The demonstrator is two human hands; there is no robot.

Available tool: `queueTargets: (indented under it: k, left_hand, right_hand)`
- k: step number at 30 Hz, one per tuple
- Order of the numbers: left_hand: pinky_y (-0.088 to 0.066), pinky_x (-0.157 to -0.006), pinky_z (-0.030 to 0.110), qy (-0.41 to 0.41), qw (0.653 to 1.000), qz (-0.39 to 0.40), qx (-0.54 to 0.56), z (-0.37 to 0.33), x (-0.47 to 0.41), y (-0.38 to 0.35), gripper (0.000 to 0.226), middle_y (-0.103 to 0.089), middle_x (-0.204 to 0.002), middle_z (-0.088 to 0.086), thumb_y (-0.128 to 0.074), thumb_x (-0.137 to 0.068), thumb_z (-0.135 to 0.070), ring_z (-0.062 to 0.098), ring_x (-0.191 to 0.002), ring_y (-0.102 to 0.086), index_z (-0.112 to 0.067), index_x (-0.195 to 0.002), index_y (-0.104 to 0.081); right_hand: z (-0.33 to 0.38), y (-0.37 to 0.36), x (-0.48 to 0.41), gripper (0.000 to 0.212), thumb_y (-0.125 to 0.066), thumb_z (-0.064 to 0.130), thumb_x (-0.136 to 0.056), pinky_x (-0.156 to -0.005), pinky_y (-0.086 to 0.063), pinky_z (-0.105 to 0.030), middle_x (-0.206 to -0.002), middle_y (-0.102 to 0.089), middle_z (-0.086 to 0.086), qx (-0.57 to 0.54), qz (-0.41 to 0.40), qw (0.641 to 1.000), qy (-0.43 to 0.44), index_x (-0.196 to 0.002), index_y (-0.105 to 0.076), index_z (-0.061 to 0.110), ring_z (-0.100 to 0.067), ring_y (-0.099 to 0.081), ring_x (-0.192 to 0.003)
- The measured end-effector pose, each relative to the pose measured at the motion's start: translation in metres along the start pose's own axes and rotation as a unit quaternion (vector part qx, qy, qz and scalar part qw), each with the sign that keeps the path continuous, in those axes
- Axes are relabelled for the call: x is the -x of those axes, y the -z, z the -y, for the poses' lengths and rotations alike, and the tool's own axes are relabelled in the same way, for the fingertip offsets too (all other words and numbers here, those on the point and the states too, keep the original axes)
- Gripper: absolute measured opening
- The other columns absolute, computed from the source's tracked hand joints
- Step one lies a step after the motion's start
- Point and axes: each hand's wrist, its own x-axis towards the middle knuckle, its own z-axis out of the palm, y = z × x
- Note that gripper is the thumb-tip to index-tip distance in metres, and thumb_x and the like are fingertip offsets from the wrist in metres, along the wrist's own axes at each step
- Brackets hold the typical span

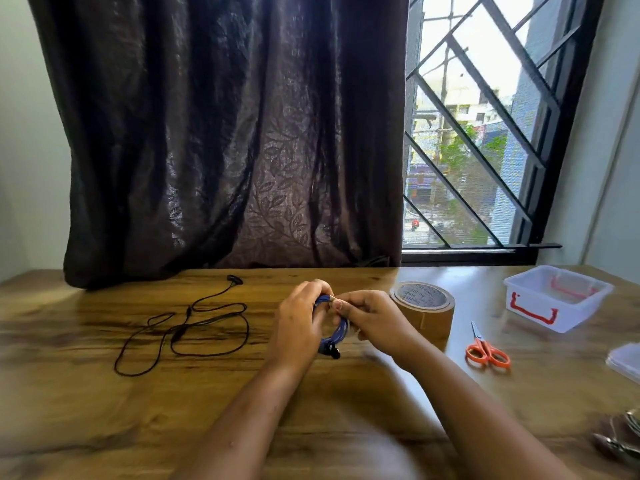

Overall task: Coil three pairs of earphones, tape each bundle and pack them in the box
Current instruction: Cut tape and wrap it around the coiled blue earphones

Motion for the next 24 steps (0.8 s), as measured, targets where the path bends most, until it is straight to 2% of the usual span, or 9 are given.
queueTargets:
  k: [3, 9, 12, 18, 21, 24]
  left_hand:
    - [-0.050, -0.065, 0.025, -0.002, 1.000, -0.002, 0.009, -0.0005, 0.0006, 0.0002, 0.013, -0.054, -0.083, -0.012, -0.057, -0.087, -0.007, 0.003, -0.077, -0.054, -0.021, -0.087, -0.058]
    - [-0.044, -0.063, 0.012, -0.016, 1.000, -0.004, 0.020, -0.0030, 0.0020, 0.0025, 0.008, -0.054, -0.084, -0.012, -0.058, -0.089, -0.013, 0.002, -0.077, -0.054, -0.021, -0.088, -0.057]
    - [-0.046, -0.063, 0.017, -0.011, 1.000, -0.012, 0.024, -0.0034, 0.0025, 0.0029, 0.007, -0.054, -0.084, -0.012, -0.057, -0.090, -0.016, 0.003, -0.077, -0.054, -0.022, -0.087, -0.056]
    - [-0.049, -0.068, 0.018, 0.002, 1.000, -0.001, -0.001, -0.0018, 0.0021, -0.0008, 0.011, -0.053, -0.088, -0.015, -0.055, -0.092, -0.015, 0.000, -0.081, -0.053, -0.025, -0.094, -0.053]
    - [-0.052, -0.069, 0.017, 0.037, 0.999, 0.017, 0.020, -0.0025, 0.0030, -0.0018, 0.016, -0.056, -0.094, -0.015, -0.058, -0.091, -0.018, -0.002, -0.086, -0.056, -0.029, -0.100, -0.053]
    - [-0.055, -0.067, 0.015, 0.068, 0.994, 0.043, 0.067, -0.0050, 0.0038, -0.0010, 0.021, -0.061, -0.098, -0.016, -0.063, -0.089, -0.025, -0.002, -0.089, -0.061, -0.034, -0.104, -0.052]
  right_hand:
    - [0.0010, 0.0009, 0.0015, 0.018, -0.057, 0.025, -0.095, -0.049, -0.038, -0.016, -0.069, -0.066, 0.007, -0.057, 0.007, 0.998, -0.037, -0.098, -0.073, 0.019, -0.002, -0.048, -0.055]
    - [0.0047, 0.0034, 0.0033, 0.021, -0.057, 0.024, -0.094, -0.051, -0.037, -0.017, -0.076, -0.068, 0.004, -0.157, 0.043, 0.983, -0.083, -0.112, -0.068, 0.018, -0.002, -0.047, -0.055]
    - [0.0063, 0.0042, 0.0032, 0.020, -0.059, 0.024, -0.093, -0.051, -0.037, -0.018, -0.077, -0.069, 0.002, -0.170, 0.042, 0.980, -0.092, -0.107, -0.068, 0.013, -0.003, -0.048, -0.056]
    - [0.0035, 0.0066, 0.0005, 0.013, -0.072, 0.019, -0.082, -0.058, -0.043, -0.023, -0.087, -0.073, -0.010, -0.184, -0.037, 0.979, -0.077, -0.091, -0.069, 0.010, -0.020, -0.066, -0.079]
    - [0.0033, 0.0073, 0.0006, 0.012, -0.072, 0.018, -0.082, -0.054, -0.045, -0.018, -0.084, -0.074, -0.009, -0.197, -0.058, 0.977, -0.059, -0.090, -0.071, 0.010, -0.015, -0.068, -0.074]
    - [0.0025, 0.0067, 0.0004, 0.013, -0.069, 0.020, -0.085, -0.056, -0.045, -0.021, -0.078, -0.073, -0.007, -0.204, -0.059, 0.976, -0.055, -0.090, -0.071, 0.008, -0.013, -0.066, -0.068]
